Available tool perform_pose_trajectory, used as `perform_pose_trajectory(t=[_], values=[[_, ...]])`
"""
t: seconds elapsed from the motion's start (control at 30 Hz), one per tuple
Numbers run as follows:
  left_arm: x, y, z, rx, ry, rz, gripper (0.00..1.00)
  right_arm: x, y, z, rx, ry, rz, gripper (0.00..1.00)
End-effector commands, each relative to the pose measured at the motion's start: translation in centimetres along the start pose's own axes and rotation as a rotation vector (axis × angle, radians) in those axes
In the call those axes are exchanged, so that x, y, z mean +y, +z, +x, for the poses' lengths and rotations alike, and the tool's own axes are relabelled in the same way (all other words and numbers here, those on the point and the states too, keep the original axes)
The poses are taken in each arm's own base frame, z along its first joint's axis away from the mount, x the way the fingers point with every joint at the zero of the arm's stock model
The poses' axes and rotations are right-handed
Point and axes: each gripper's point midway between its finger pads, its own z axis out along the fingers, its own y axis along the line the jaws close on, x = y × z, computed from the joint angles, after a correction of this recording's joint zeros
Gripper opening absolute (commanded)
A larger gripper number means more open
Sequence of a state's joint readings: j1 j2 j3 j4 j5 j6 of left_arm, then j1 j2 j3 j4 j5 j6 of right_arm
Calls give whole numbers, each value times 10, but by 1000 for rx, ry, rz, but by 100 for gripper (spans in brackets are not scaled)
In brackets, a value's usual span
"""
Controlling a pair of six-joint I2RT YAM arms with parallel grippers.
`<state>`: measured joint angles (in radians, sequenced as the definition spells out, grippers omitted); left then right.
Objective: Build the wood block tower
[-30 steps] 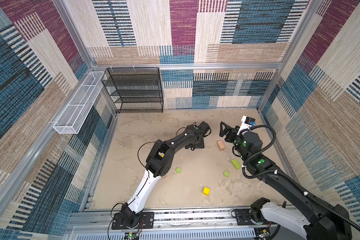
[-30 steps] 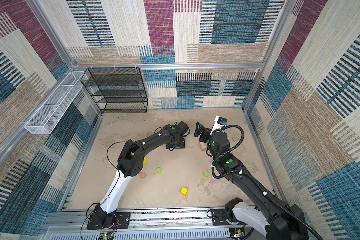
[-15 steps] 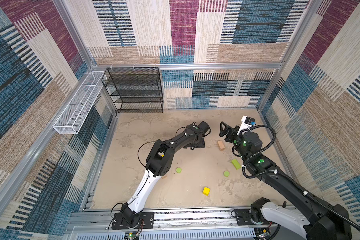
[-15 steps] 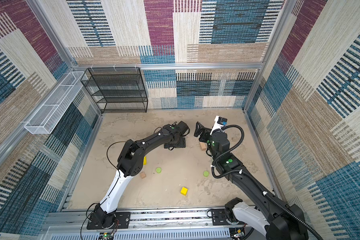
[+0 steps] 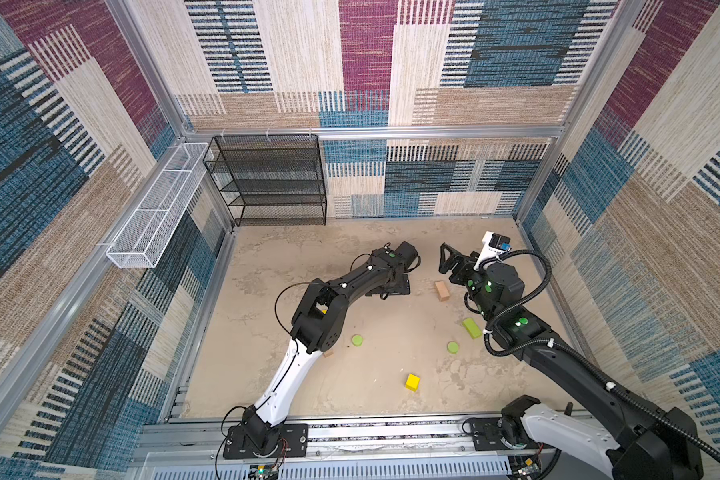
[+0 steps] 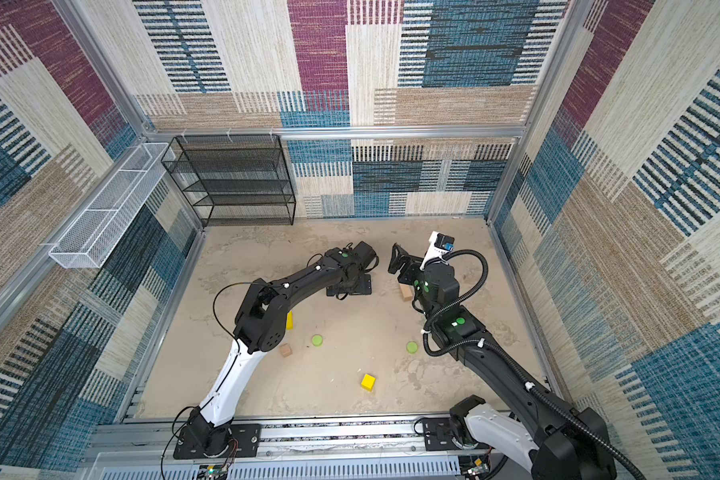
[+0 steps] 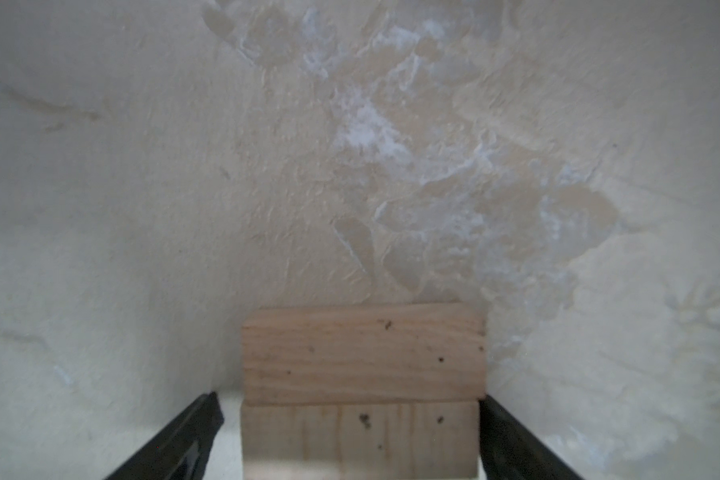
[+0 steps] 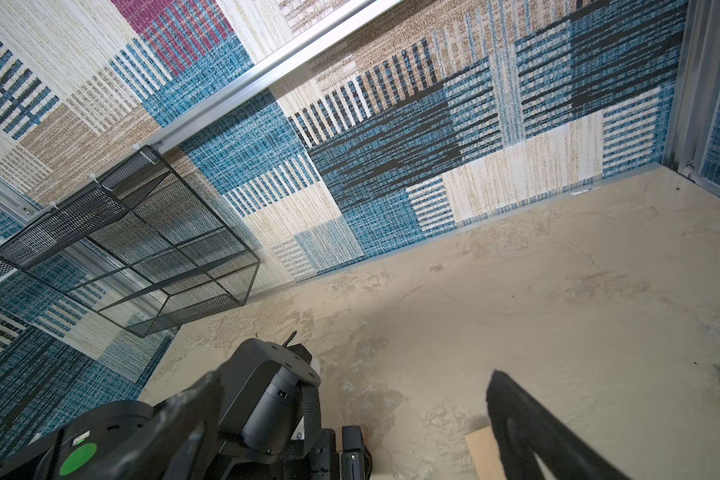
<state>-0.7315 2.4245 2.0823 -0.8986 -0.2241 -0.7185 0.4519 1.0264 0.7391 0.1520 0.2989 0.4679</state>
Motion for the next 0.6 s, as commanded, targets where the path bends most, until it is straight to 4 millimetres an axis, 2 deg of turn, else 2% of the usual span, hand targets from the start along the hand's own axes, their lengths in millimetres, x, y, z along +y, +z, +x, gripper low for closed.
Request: perform_pose_trajectory(t=[0.0,0.57], values=[[13,-4,23,96,57,-34,99,0,1,-2,-13,11,0,99],[-5,-37,12,77,72,76,99,0,0,-2,-11,8,-2,99]])
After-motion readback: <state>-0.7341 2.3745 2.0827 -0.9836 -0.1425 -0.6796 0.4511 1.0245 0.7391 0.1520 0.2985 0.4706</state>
